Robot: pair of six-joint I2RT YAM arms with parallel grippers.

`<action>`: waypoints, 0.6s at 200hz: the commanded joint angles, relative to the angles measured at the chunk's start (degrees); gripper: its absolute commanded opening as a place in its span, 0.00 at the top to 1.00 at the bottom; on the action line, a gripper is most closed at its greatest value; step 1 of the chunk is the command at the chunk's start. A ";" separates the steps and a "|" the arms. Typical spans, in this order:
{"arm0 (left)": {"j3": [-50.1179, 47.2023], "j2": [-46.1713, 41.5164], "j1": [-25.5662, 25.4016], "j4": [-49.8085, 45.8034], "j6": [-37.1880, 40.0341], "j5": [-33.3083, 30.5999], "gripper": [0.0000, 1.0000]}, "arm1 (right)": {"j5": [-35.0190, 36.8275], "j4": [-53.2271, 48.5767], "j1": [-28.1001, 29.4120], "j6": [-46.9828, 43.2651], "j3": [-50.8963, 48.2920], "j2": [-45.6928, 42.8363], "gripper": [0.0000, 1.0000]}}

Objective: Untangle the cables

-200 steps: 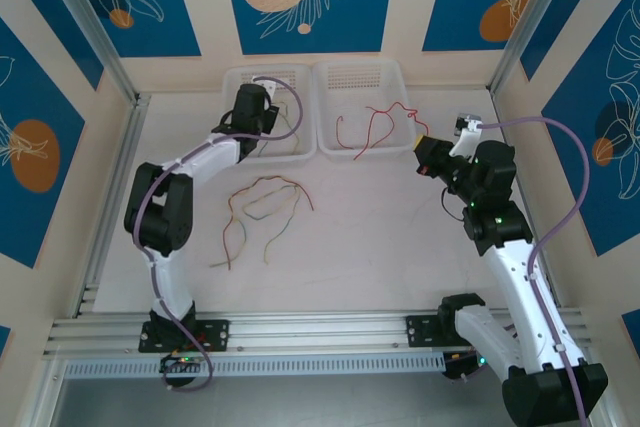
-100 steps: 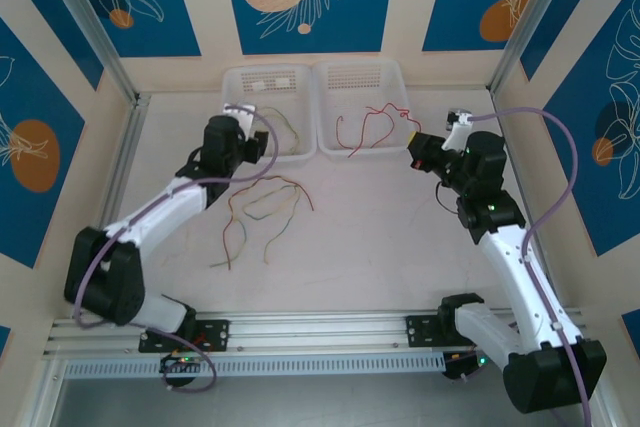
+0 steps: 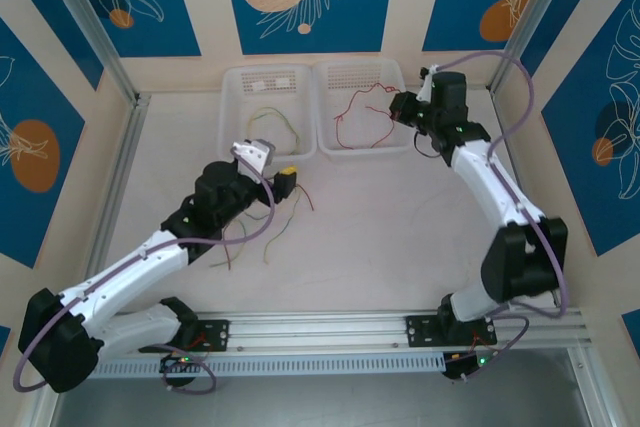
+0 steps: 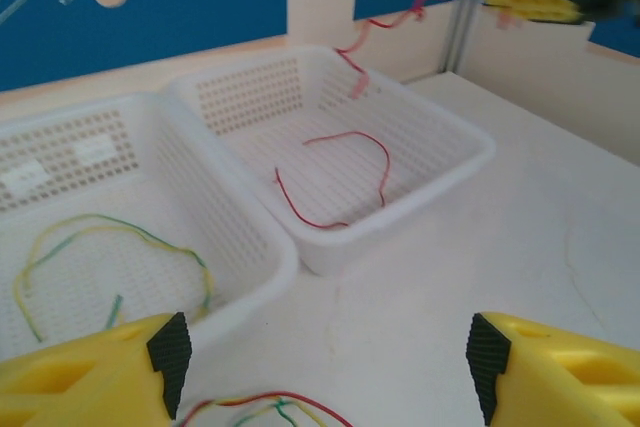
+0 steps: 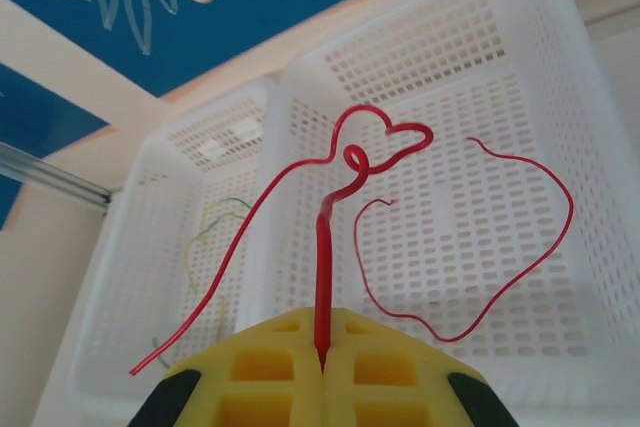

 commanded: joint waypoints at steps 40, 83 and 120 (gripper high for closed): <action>-6.96 -3.26 -1.19 6.91 -7.78 -4.97 0.19 | 2.44 -8.54 0.23 -1.07 19.33 22.49 1.00; -9.26 -8.17 -1.14 2.57 -8.35 -13.50 0.18 | 4.19 -14.04 1.55 -3.30 32.33 34.34 1.00; -12.34 -12.86 -0.96 -0.62 -8.83 -18.27 0.13 | 6.48 -16.84 2.64 -5.07 34.69 35.90 0.70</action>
